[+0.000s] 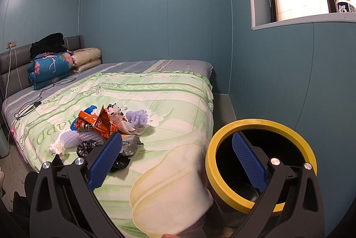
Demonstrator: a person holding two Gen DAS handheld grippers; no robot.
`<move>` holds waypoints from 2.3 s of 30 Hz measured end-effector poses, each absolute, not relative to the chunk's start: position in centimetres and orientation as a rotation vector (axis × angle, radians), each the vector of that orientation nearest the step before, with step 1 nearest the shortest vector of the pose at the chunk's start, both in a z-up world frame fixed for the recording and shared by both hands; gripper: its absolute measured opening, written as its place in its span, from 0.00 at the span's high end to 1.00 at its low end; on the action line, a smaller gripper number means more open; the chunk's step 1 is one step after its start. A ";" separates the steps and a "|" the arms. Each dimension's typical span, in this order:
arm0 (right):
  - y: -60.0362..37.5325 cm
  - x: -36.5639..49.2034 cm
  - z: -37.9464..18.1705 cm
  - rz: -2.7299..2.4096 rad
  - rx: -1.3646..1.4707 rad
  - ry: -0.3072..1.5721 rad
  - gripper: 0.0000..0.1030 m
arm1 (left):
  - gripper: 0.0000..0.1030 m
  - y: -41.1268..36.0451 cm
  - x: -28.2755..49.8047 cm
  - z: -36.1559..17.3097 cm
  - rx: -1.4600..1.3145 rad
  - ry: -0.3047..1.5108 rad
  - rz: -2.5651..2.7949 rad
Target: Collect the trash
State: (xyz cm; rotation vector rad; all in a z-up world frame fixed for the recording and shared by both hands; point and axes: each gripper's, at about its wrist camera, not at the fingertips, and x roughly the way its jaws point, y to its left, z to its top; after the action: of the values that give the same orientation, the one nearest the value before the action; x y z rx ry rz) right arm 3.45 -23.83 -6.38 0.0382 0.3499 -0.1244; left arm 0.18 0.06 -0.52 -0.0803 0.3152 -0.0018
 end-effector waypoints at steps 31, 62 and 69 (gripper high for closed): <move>-20.5 14.9 -5.7 0.301 -0.073 0.382 0.08 | 0.07 9.2 12.6 -6.4 -0.277 0.670 -0.147; -14.3 23.8 -10.5 0.438 0.029 0.663 0.23 | 0.35 12.4 23.7 -15.7 -0.263 0.870 -0.117; -14.6 24.7 -12.1 0.461 0.079 0.732 0.54 | 0.60 11.9 23.4 -16.0 -0.237 0.850 -0.073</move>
State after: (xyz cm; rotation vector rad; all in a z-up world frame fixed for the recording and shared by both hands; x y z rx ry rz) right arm 24.70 -14.59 -12.11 0.0791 0.7324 0.4615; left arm 23.39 11.93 -16.02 -0.2368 0.8500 -0.0734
